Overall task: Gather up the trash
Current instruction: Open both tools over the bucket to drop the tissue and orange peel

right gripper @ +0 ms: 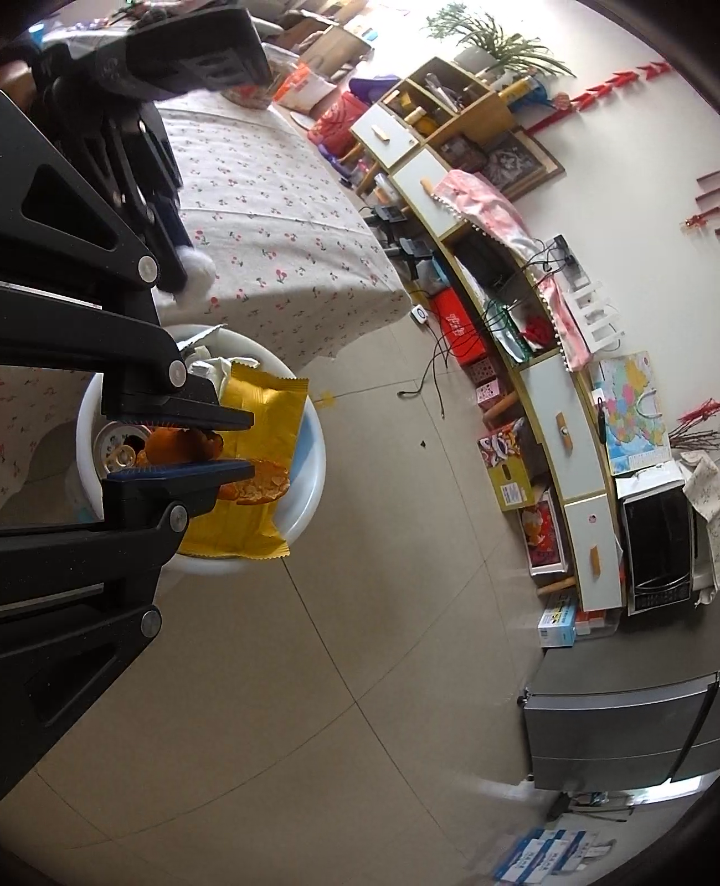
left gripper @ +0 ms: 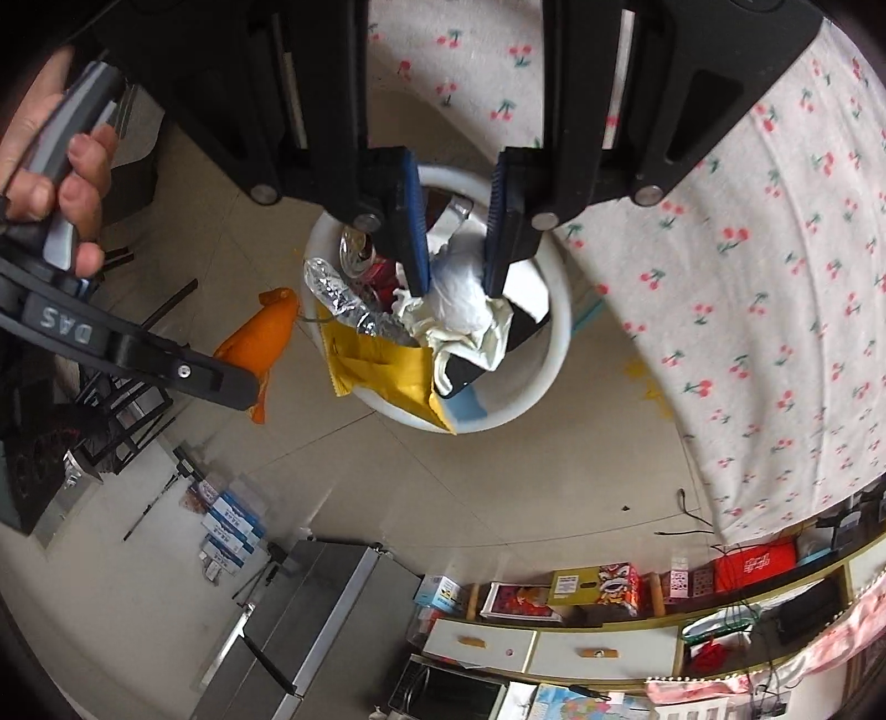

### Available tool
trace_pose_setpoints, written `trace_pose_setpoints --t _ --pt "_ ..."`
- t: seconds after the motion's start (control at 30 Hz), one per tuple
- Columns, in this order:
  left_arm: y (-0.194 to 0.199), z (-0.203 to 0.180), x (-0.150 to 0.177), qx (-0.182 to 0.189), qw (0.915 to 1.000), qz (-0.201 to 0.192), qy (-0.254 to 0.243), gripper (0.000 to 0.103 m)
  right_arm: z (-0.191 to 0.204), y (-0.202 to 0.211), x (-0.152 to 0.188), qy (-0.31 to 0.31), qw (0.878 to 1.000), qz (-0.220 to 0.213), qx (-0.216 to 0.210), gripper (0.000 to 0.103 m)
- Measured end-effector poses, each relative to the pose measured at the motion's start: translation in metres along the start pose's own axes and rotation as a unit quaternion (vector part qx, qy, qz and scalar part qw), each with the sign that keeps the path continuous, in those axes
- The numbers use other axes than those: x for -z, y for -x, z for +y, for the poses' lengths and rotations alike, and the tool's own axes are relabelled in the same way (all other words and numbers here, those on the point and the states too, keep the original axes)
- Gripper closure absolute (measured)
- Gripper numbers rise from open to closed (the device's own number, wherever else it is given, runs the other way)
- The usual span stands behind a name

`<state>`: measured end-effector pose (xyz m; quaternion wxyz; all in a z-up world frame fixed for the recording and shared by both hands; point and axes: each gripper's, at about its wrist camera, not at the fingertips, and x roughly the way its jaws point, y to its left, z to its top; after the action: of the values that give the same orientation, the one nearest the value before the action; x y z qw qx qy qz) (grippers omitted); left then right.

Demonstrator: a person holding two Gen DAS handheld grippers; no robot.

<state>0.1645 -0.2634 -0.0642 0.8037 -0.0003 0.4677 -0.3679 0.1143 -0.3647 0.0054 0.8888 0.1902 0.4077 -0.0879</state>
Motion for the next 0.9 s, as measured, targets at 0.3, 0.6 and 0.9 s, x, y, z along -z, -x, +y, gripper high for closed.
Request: trace_pose_setpoints --t 0.3,0.6,0.9 --pt "0.002 0.006 0.002 -0.012 0.9998 -0.011 0.012 0.049 0.003 -0.009 -0.003 0.004 1.000 0.017 -0.016 0.091" --pt "0.025 0.020 0.012 -0.027 0.9993 -0.019 0.019 0.035 0.010 -0.024 -0.001 0.000 0.999 0.039 -0.022 0.091" --pt "0.044 0.039 0.024 -0.052 0.9980 -0.016 0.032 0.025 -0.002 -0.029 -0.002 -0.027 0.999 0.042 -0.014 0.070"
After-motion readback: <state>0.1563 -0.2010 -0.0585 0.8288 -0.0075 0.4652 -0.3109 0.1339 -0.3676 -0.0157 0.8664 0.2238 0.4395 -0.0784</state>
